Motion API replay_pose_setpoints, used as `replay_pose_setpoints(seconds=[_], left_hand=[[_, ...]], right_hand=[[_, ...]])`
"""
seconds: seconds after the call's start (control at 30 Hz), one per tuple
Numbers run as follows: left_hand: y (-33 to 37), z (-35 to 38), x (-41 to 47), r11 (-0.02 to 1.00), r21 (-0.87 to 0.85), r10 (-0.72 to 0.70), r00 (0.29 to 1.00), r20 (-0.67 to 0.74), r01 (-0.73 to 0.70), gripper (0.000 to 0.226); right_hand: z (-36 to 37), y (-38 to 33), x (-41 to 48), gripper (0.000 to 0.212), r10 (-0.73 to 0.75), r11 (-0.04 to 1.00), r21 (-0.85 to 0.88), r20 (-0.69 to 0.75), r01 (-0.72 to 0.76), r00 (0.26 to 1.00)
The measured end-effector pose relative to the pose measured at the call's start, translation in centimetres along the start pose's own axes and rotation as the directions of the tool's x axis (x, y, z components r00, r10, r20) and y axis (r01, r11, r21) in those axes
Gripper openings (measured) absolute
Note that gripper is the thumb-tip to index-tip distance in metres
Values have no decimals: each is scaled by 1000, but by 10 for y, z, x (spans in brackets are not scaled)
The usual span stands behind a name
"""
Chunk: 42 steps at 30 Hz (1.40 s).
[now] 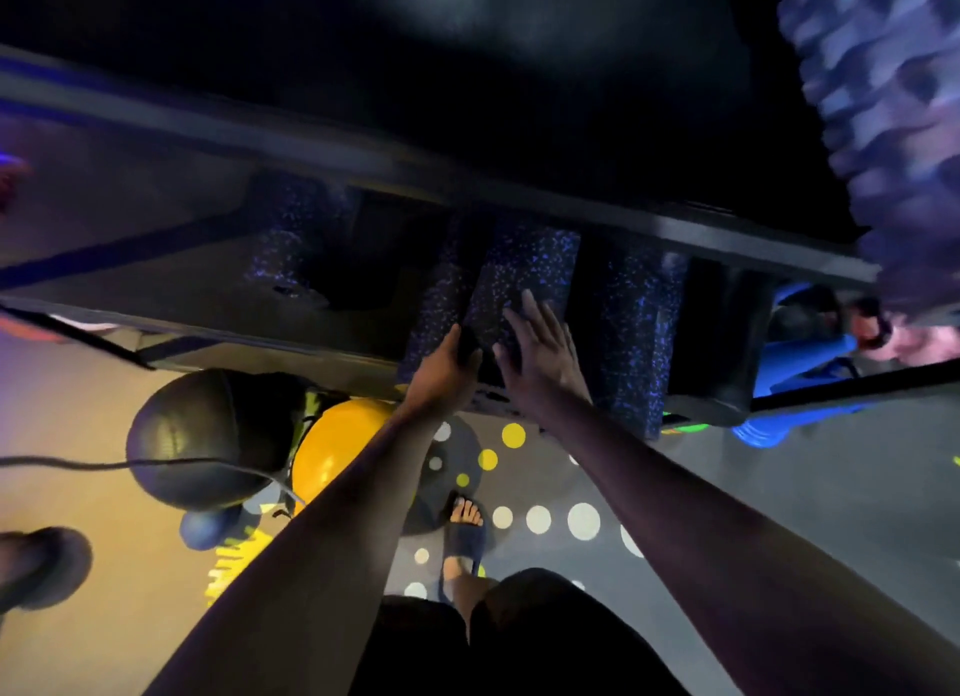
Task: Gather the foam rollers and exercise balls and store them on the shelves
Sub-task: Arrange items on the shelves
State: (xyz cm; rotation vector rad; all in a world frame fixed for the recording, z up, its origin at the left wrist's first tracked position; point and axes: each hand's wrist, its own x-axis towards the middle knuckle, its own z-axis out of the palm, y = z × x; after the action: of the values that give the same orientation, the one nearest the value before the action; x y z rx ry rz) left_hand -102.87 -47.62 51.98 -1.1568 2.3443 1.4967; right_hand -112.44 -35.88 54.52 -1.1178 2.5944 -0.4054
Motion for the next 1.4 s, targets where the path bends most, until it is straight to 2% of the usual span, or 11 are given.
replay_pose_setpoints(seconds=[0.1,0.2,0.33,0.5,0.73,0.8,0.93,1.07,1.13,1.27,1.4], left_hand=[[-31,-14,0,991,-135,7,1000,-6,-8,49],[-70,-35,4,917,-391,-117,991,-66,83,43],[-131,-82,10,888,-449,-232,940,-249,101,40],[-197,-128,48,969,-235,-150,927,-344,69,37],[-226,-157,124,971,235,70,898,-434,38,73],[-225,-163,140,963,268,111,880,-461,18,86],[-220,-176,165,964,264,168,867,-470,-43,83],[-198,-175,175,912,395,99,876,-472,110,124],[-180,-172,179,867,461,11,919,-395,188,137],[-180,-171,191,894,372,-130,941,-313,247,136],[-187,-158,186,963,245,-41,957,-288,115,120]], right_hand=[[15,-34,21,46,-129,982,-140,5,129,992],[30,-73,42,37,-211,958,-205,-40,198,977],[62,-112,70,42,-116,944,-292,136,152,984],[113,-126,103,47,172,847,-530,318,24,932],[169,-109,105,51,193,852,-518,179,-74,965],[177,-105,100,51,177,865,-493,126,-94,976],[190,-94,83,44,152,900,-414,14,-133,988],[197,-95,68,43,160,908,-385,-40,-164,986],[198,-95,63,47,182,907,-379,-37,-182,983],[204,-94,56,54,199,933,-304,-15,-194,980],[215,-90,56,60,202,938,-271,-75,-215,976]])
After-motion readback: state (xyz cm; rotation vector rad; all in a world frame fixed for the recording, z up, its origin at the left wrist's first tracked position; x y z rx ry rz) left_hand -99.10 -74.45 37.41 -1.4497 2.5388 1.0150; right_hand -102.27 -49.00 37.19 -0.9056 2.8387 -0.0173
